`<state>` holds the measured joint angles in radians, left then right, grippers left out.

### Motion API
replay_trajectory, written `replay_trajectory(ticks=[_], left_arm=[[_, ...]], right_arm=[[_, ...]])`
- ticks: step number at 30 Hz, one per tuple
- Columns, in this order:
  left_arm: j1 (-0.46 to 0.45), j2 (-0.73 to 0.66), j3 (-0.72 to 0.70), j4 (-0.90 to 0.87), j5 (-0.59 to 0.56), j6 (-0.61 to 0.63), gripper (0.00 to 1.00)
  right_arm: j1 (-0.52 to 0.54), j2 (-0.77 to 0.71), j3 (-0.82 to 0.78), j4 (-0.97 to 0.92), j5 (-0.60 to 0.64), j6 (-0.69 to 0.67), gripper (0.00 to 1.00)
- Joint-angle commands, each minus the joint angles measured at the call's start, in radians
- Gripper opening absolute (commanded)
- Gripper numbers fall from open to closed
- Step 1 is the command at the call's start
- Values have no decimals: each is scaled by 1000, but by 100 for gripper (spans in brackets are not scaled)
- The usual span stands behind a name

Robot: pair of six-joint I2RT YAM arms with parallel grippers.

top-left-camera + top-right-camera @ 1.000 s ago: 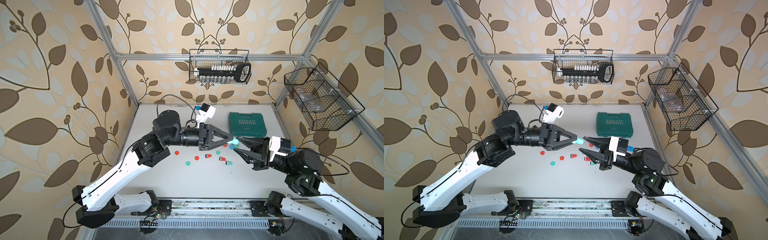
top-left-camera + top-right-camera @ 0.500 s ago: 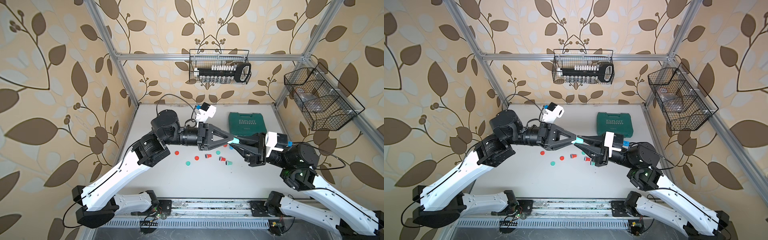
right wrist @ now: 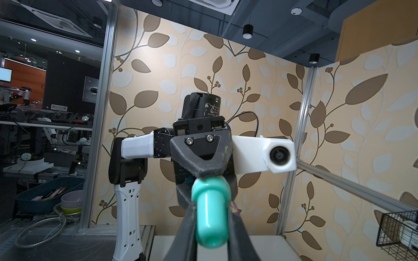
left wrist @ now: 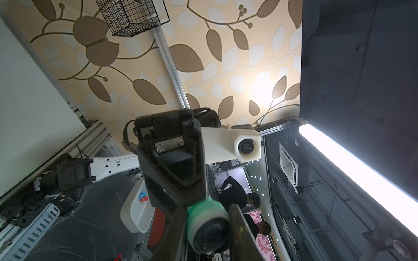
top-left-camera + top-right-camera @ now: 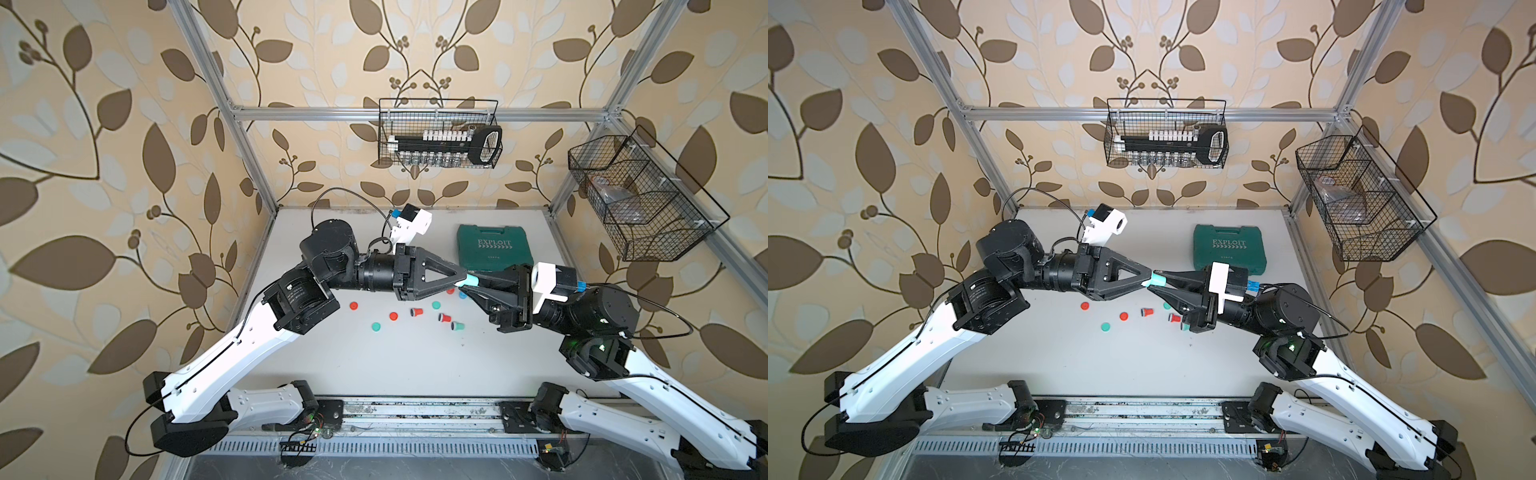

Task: Close the stamp cap
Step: Pick up the stamp from the center of the board.

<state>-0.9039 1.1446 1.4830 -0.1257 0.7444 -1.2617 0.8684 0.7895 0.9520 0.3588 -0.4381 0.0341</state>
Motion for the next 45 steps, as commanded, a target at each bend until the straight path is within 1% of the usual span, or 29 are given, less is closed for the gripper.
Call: replay_trajectory(ticks=[1,4,6,7,11,19,26,29,31,34,36,37,40,45], left_arm=[[-8,-14,3,14,19,13,16],[-9,-16,1,11,18,15,16],[-8,-16,0,10,17,15,16],[-9,-17,-1,9,17,15,16],[-9,-18,0,6,15,18,15],[-9,-16,1,7,15,16,15],[-9,-19,1,-19,5,33,16],[-8,-25,9,-92,-30,73,20],[-8,-28,8,-110,-43,83,25],[-7,-42,21,-170,-94,122,41],[-7,-62,49,-288,-180,189,53],[-7,-71,61,-339,-222,220,56],[-6,-97,102,-493,-356,312,62],[1,-123,103,-649,-534,393,65]], right_arm=[[7,-1,33,25,0,12,18],[7,-2,32,19,1,10,18],[7,-3,31,19,4,9,24],[6,-4,30,19,4,10,25],[7,-6,30,19,3,4,25],[8,-4,30,18,-5,4,18],[9,-9,32,12,2,4,5],[10,-13,32,0,12,3,2],[9,-16,31,-13,26,1,0],[10,-22,35,-54,55,-5,0],[10,-28,35,-86,79,-9,0],[10,-30,32,-102,91,-11,0],[10,-37,27,-169,145,-13,0],[10,-33,41,-331,282,3,0]])
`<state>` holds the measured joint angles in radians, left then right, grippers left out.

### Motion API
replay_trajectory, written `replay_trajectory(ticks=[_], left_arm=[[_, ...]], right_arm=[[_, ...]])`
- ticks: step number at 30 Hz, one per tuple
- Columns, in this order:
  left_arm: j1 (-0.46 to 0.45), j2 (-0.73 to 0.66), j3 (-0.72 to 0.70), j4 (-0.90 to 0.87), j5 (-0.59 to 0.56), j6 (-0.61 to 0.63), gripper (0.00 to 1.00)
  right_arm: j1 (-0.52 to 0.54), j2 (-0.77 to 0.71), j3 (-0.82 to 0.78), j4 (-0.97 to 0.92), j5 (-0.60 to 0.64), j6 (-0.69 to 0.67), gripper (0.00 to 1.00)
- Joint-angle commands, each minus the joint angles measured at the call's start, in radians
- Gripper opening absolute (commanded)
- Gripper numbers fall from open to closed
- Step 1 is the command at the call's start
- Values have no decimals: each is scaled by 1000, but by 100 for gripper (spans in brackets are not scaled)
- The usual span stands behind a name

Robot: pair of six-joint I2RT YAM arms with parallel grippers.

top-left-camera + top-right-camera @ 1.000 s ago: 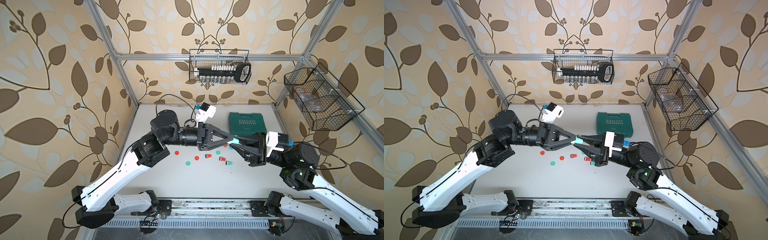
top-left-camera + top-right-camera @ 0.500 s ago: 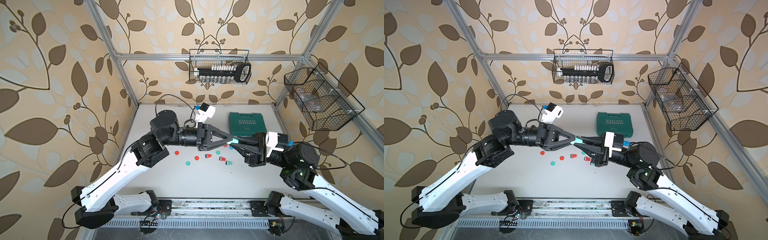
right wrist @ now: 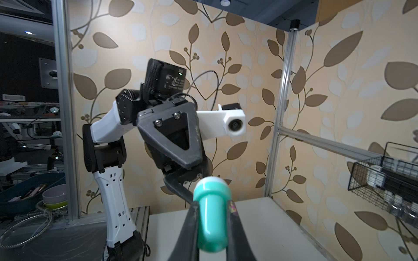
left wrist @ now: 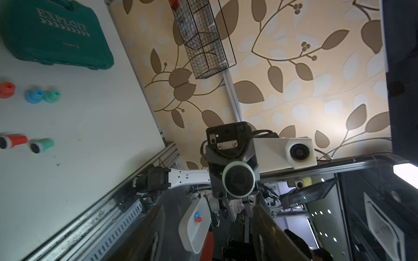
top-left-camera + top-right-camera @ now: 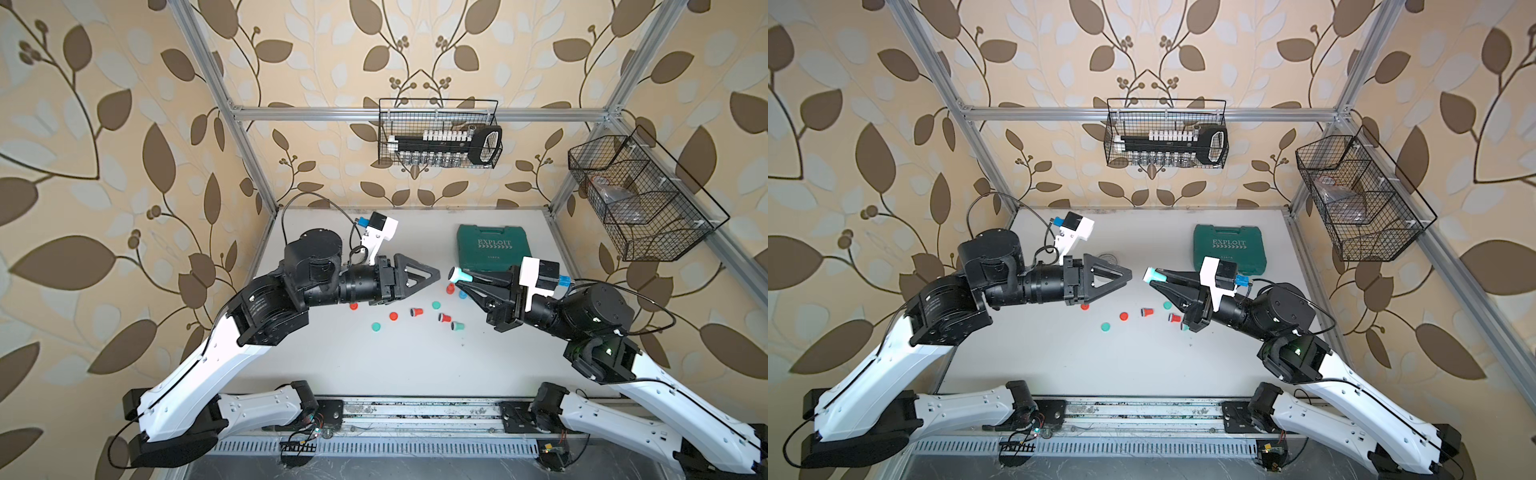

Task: Close the stamp cap
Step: Pick up the stamp from the center of the board, then close the cover of the stamp.

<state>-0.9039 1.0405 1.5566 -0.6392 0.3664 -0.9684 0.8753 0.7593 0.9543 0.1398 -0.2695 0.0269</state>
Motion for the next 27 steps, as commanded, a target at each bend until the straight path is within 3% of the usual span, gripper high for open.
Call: replay_trajectory(ticks=[1,6,18,27], left_arm=[[3,-19,30,-179,-206,106,65],[41,-44,-30,-261,-359,168,65],[365,-40,-333,-199,-309,367,64],[433,2,-496,-89,-403,510,63]], right_arm=[[4,3,48,-152,141,13,0],[3,60,96,-349,273,34,0],[-67,363,228,-699,315,171,0],[-140,676,394,-965,309,246,0]])
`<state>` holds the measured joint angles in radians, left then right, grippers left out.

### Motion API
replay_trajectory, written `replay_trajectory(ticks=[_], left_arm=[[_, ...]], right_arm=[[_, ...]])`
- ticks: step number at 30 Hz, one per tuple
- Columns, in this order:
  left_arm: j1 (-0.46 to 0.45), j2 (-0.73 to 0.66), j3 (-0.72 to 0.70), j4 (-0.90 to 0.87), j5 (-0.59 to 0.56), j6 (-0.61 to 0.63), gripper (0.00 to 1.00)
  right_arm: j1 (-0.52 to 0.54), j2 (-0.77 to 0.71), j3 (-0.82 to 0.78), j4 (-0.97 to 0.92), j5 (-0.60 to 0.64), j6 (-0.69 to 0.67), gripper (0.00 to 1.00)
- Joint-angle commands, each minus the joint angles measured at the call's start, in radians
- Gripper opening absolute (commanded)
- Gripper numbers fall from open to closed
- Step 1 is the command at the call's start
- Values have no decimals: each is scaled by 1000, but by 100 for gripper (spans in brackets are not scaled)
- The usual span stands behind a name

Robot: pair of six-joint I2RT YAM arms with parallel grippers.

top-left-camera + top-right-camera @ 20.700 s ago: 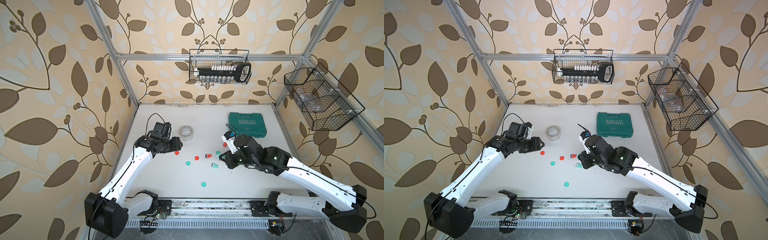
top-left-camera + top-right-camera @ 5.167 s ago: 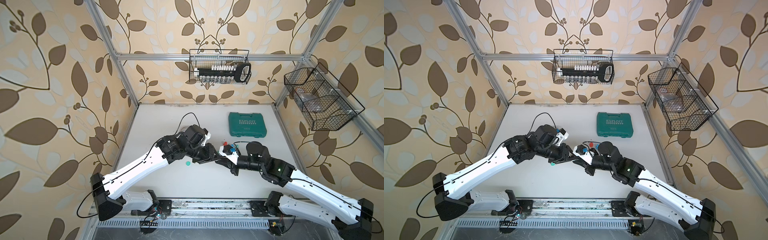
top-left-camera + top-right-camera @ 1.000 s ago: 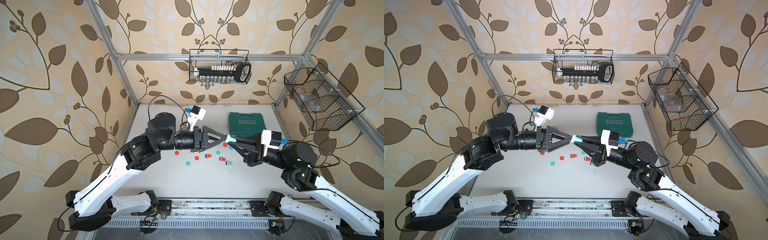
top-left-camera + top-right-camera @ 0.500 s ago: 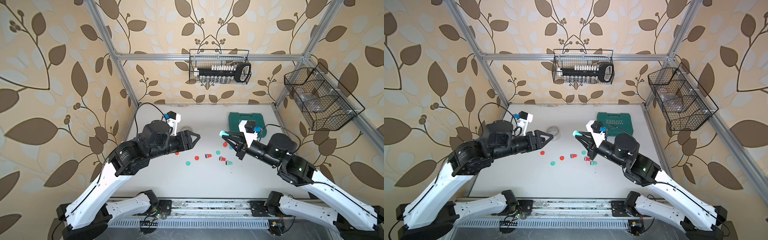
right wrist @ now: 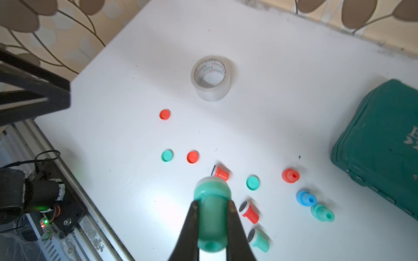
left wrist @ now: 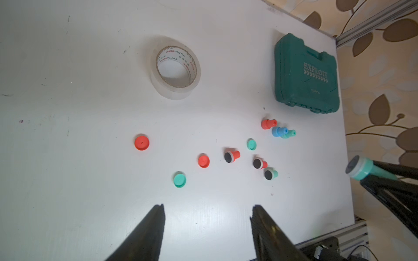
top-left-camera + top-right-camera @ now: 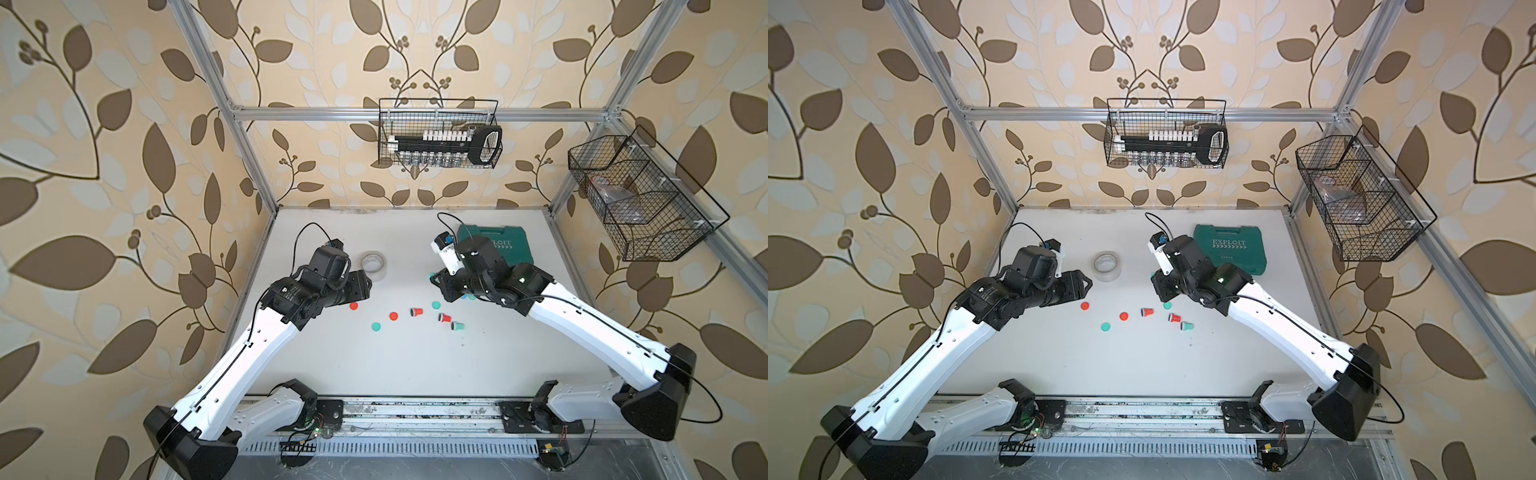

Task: Close the stamp cap
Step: Close the cover of the stamp.

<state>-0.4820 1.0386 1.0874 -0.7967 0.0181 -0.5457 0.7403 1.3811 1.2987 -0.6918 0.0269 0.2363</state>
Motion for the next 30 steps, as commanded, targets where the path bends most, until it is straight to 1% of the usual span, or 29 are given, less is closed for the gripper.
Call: replay_trajectory(ticks=[1,5,6,7,9,11,13,16,18,23,30], left_arm=[[13,7,-45,80,-66,97,63],[13,11,-143,146,-114,109,62],[19,18,-145,137,-113,81,62],[18,26,-144,142,-78,83,62],[18,39,-146,148,-70,74,61],[19,53,-134,140,-72,81,61],[18,69,-98,106,-77,117,61],[19,91,-47,68,-125,185,62],[19,104,-40,62,-150,207,62],[19,130,-47,54,-128,191,62],[19,117,-50,27,-209,201,63]], right_arm=[[-8,84,62,-152,21,39,0],[-27,210,131,-254,54,44,0],[-29,239,147,-278,62,41,0],[-30,266,163,-301,68,38,0],[-30,309,173,-311,63,24,0],[-30,347,183,-320,52,13,0],[-60,380,187,-322,45,2,0],[-72,417,183,-312,39,-16,0],[-76,440,183,-306,41,-26,0],[-90,490,185,-290,32,-47,0],[-104,558,216,-274,19,-66,0]])
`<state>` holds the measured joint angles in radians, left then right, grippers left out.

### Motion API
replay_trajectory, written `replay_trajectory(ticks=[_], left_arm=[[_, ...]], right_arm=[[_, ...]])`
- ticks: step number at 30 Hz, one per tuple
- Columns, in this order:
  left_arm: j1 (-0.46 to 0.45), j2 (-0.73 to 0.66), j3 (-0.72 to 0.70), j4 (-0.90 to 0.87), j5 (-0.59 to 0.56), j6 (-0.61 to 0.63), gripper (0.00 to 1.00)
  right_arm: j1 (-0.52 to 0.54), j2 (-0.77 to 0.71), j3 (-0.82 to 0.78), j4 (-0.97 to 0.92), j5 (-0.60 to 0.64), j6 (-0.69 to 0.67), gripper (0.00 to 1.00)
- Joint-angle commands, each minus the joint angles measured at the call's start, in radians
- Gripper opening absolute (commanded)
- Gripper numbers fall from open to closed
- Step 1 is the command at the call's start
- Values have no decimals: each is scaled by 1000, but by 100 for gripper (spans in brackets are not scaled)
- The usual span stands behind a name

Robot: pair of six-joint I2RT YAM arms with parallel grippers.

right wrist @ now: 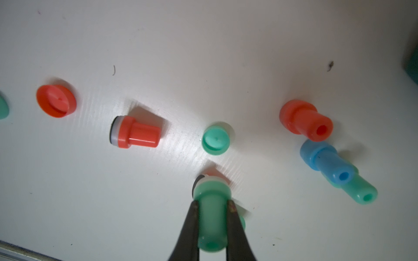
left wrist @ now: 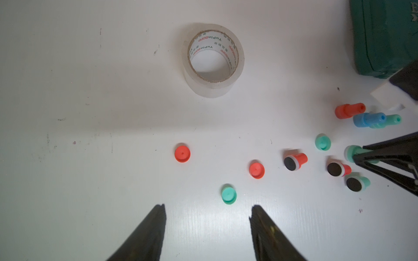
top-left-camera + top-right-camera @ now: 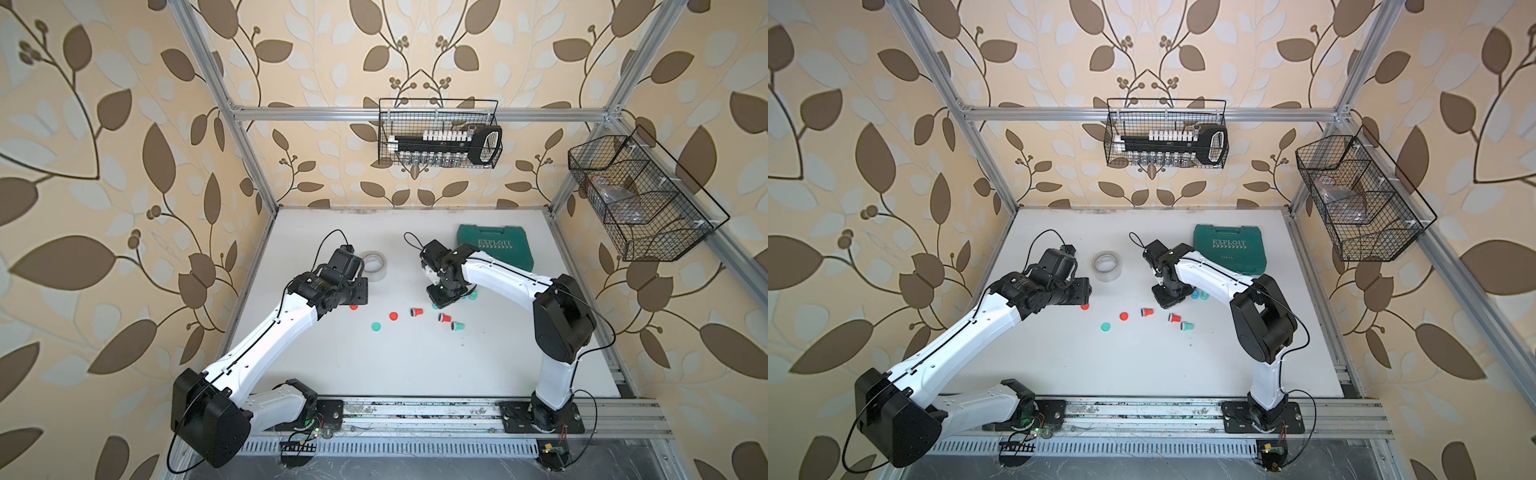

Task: Close the stamp cap
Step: Close the cover of the stamp.

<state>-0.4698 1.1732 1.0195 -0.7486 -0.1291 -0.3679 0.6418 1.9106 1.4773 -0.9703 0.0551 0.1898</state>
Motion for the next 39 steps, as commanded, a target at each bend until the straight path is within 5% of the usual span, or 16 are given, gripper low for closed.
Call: replay_trajectory(ticks=[1,39], left_arm=[[7,-18,17,-21,-67,24,64],[7,3,30,-28,-73,33,64]], right_arm=[[-6,39,41,8,-10,-22,0],[-30,148,71,35,-46,-39,0]])
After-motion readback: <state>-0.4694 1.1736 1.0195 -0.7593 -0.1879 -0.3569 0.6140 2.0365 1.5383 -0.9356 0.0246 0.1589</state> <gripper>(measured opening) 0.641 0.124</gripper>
